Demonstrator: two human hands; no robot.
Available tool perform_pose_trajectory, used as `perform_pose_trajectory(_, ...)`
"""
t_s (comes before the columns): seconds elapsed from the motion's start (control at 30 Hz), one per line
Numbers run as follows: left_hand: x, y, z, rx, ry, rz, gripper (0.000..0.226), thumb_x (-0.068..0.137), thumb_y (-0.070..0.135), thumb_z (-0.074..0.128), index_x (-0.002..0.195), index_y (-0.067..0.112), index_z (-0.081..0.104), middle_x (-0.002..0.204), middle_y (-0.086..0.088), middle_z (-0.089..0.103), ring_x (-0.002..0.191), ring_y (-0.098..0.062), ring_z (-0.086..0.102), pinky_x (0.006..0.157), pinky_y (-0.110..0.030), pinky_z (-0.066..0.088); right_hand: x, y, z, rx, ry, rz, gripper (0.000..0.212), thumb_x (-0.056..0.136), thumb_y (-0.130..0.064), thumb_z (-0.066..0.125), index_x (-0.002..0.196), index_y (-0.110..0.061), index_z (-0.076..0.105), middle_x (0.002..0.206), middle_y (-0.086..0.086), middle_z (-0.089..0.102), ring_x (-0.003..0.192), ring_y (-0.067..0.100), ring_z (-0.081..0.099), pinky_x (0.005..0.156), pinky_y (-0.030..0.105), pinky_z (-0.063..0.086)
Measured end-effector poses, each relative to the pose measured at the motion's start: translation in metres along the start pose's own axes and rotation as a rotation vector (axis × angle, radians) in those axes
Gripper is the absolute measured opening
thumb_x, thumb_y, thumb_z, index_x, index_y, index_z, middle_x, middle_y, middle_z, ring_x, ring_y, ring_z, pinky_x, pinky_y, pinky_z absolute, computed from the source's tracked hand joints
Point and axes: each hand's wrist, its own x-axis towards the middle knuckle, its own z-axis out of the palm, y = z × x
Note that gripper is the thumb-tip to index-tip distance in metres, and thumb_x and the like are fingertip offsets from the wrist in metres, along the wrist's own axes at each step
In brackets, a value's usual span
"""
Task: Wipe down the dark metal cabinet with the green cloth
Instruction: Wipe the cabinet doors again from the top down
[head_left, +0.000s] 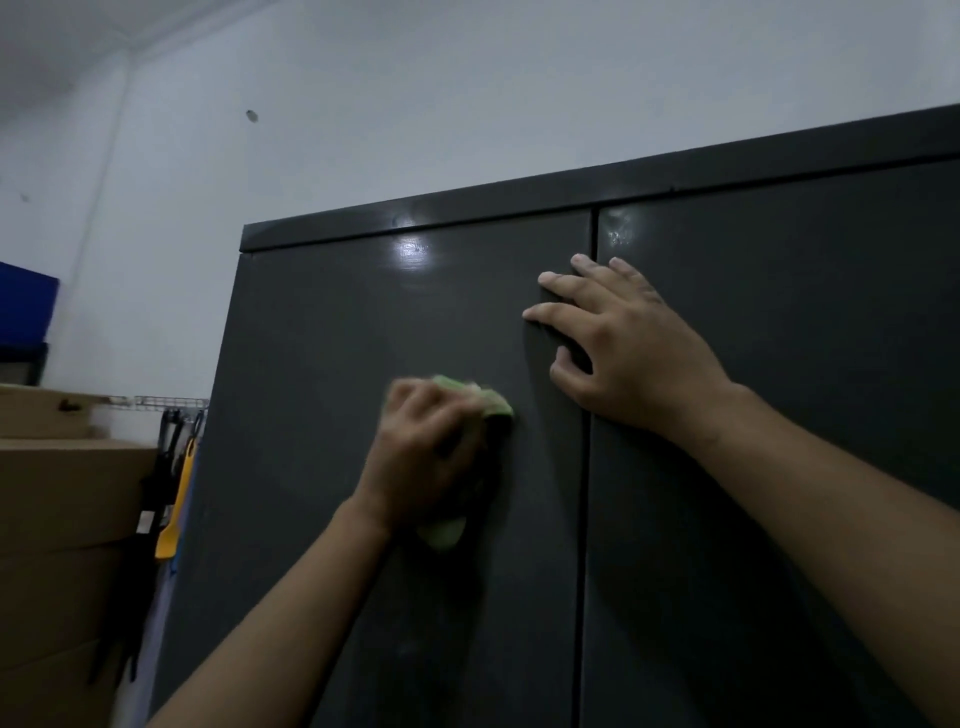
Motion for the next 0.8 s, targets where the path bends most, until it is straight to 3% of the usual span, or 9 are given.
perform_pose_trajectory(0.1,0.047,-0.014,0.007,0.028,0.194,-0.513,0.031,0.087,0.035,0.051,0.103,0.019,0.072,0.093,-0.008,0.063,0.090,-0.028,0.054,0.082,-0.022,0.026,-0.001,-0.004,0.001,0.023,0.030,0.019,0.051,0.083,-0.030,0.048,0.131,-0.022,0.064,0.148,0.003,0.051,0.145,0.028,0.035,0.124,0.044,0.016)
perform_pose_trajectory(0.2,0.095,-0.017,0.018,0.040,0.251,-0.702,0.033,0.087,0.036,0.049,0.103,0.018,0.071,0.096,-0.012,0.061,0.094,-0.030,0.053,0.078,-0.021,0.023,-0.004,-0.005,0.002,0.019,0.060,0.034,0.050,0.083,-0.029,0.047,0.129,-0.017,0.063,0.146,0.004,0.051,0.144,0.029,0.036,0.123,0.046,0.021)
perform_pose_trajectory(0.27,0.115,-0.013,0.023,0.038,0.251,-0.681,0.030,0.089,0.032,0.051,0.104,0.015,0.069,0.098,-0.013,0.060,0.094,-0.027,0.048,0.078,-0.026,0.027,-0.006,-0.006,0.003,-0.030,0.079,0.044,0.053,0.083,-0.031,0.043,0.130,-0.015,0.060,0.147,0.005,0.049,0.143,0.032,0.034,0.121,0.048,0.026)
perform_pose_trajectory(0.37,0.126,-0.013,0.027,0.028,0.252,-0.553,0.027,0.091,0.028,0.053,0.108,0.015,0.068,0.098,-0.014,0.059,0.093,-0.023,0.043,0.079,-0.028,0.029,-0.007,-0.008,0.004,-0.112,0.064,0.085,0.061,0.083,-0.041,0.035,0.135,-0.017,0.054,0.150,0.005,0.044,0.146,0.033,0.029,0.122,0.050,0.020)
perform_pose_trajectory(0.47,0.140,-0.043,0.018,0.062,0.237,-0.498,0.032,0.091,0.030,0.051,0.111,0.013,0.068,0.101,-0.017,0.060,0.096,-0.030,0.049,0.079,-0.028,0.029,-0.007,-0.009,0.006,-0.144,0.061,0.104,0.063,0.083,-0.046,0.032,0.137,-0.020,0.051,0.150,0.003,0.044,0.146,0.033,0.029,0.122,0.051,0.016)
perform_pose_trajectory(0.67,0.142,-0.078,0.013,0.149,0.370,-0.755,0.027,0.094,0.030,0.051,0.111,0.015,0.067,0.104,-0.018,0.063,0.103,-0.035,0.051,0.075,-0.024,0.022,-0.008,-0.010,0.009,-0.153,0.102,0.104,0.058,0.081,-0.038,0.037,0.133,-0.019,0.054,0.146,0.004,0.048,0.144,0.033,0.033,0.122,0.052,0.020)
perform_pose_trajectory(0.8,0.122,-0.051,0.017,0.081,0.294,-0.505,0.028,0.087,0.032,0.054,0.101,0.014,0.072,0.090,-0.013,0.064,0.089,-0.033,0.053,0.074,-0.027,0.027,-0.006,-0.010,0.009,-0.109,0.142,0.115,0.056,0.079,-0.037,0.041,0.129,-0.017,0.057,0.142,0.004,0.052,0.142,0.031,0.037,0.122,0.050,0.021)
